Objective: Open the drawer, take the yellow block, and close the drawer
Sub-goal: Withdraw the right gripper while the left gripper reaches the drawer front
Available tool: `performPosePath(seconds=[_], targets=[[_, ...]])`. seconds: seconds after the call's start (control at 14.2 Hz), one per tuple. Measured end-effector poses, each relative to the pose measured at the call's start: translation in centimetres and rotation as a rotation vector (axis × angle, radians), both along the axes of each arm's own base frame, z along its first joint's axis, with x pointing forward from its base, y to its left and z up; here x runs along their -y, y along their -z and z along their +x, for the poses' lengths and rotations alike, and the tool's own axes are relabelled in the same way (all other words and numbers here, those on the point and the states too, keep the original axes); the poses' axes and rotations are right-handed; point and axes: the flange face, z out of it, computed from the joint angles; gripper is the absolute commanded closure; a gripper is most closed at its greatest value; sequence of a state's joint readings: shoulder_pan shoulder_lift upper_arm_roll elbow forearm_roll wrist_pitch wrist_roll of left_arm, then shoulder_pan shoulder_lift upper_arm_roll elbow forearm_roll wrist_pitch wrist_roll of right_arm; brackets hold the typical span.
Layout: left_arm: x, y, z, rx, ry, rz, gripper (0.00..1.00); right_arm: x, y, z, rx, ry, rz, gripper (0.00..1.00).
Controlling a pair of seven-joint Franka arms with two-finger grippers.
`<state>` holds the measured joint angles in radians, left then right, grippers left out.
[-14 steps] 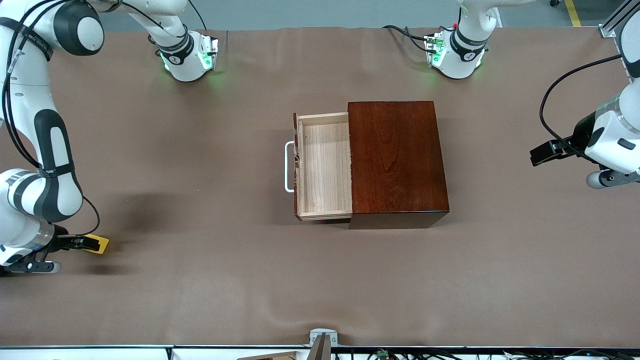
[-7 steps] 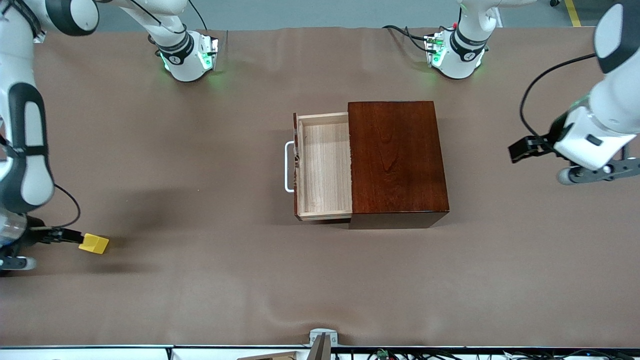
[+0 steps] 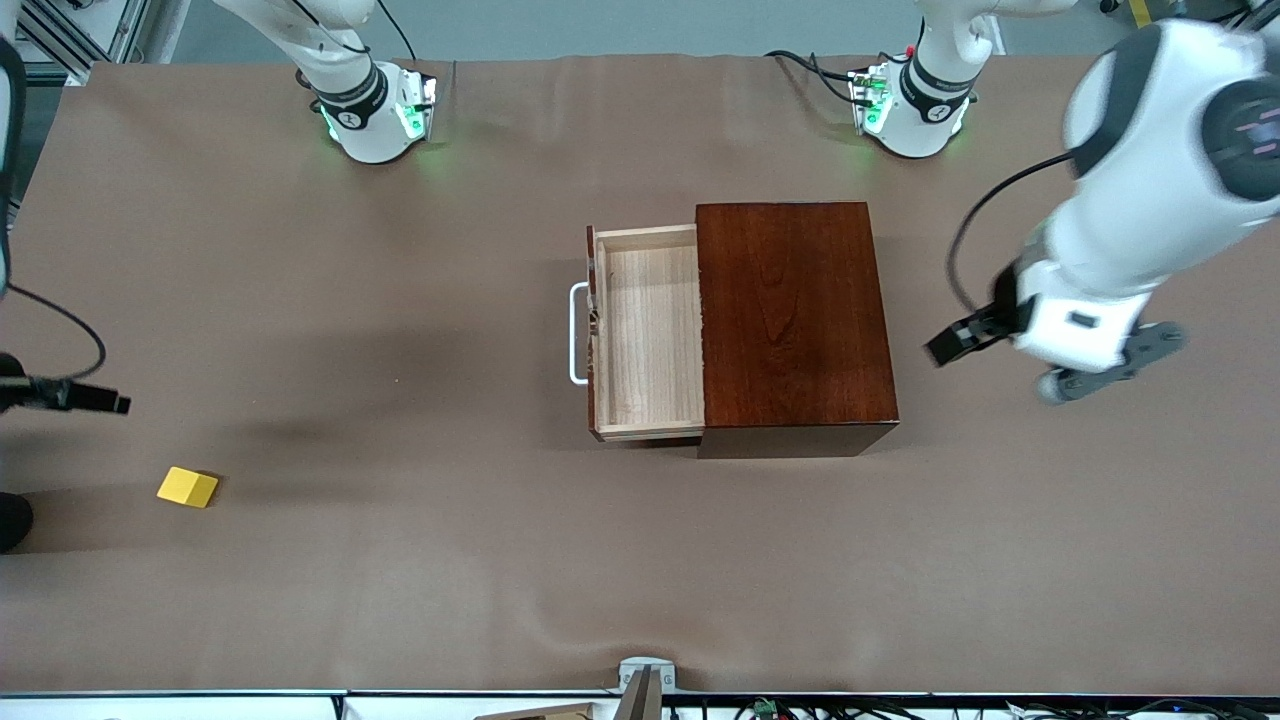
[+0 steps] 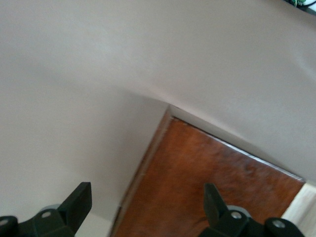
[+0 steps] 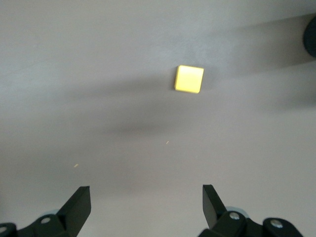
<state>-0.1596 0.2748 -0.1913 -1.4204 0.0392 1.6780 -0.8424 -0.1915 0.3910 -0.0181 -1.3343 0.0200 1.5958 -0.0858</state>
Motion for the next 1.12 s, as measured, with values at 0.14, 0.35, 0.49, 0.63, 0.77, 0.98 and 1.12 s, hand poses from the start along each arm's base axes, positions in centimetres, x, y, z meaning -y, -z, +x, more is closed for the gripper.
performPosePath(seconds=[0.14,0.35,0.49,0.63,0.77,0.98,1.12], targets=[[2.8,1.5,0.7,0.035,-0.087,-0.023,0.0,-2.5,-2.9,-1.3,-0.019,0.03,-0.004,0.0],[7.1,2.5,1.3,0.092,-0.164,-0.07,0.0,-6.5,-5.9,-3.5,-0.01,0.036,-0.011,0.0],[10.6,2.4,0.5,0.123,-0.212,-0.104,0.0,-7.8,-6.8,-5.6,0.033,0.033,0.006,0.0],[14.7,2.3,-1.1,0.139,-0.256,-0.137,0.0,-8.2,-6.6,-8.0,0.07,0.05,0.017,0.0],[18.9,3.1,-3.4,0.123,-0.284,-0.147,0.0,-8.4,-6.2,-9.8,0.075,0.073,0.018,0.0],[24.6,4.8,-6.7,0.1,-0.337,-0.162,0.0,-9.4,-6.4,-10.5,0.082,0.063,0.022,0.0],[28.0,6.0,-8.4,0.102,-0.37,-0.196,0.0,-10.1,-7.0,-10.6,0.085,0.055,0.022,0.0]])
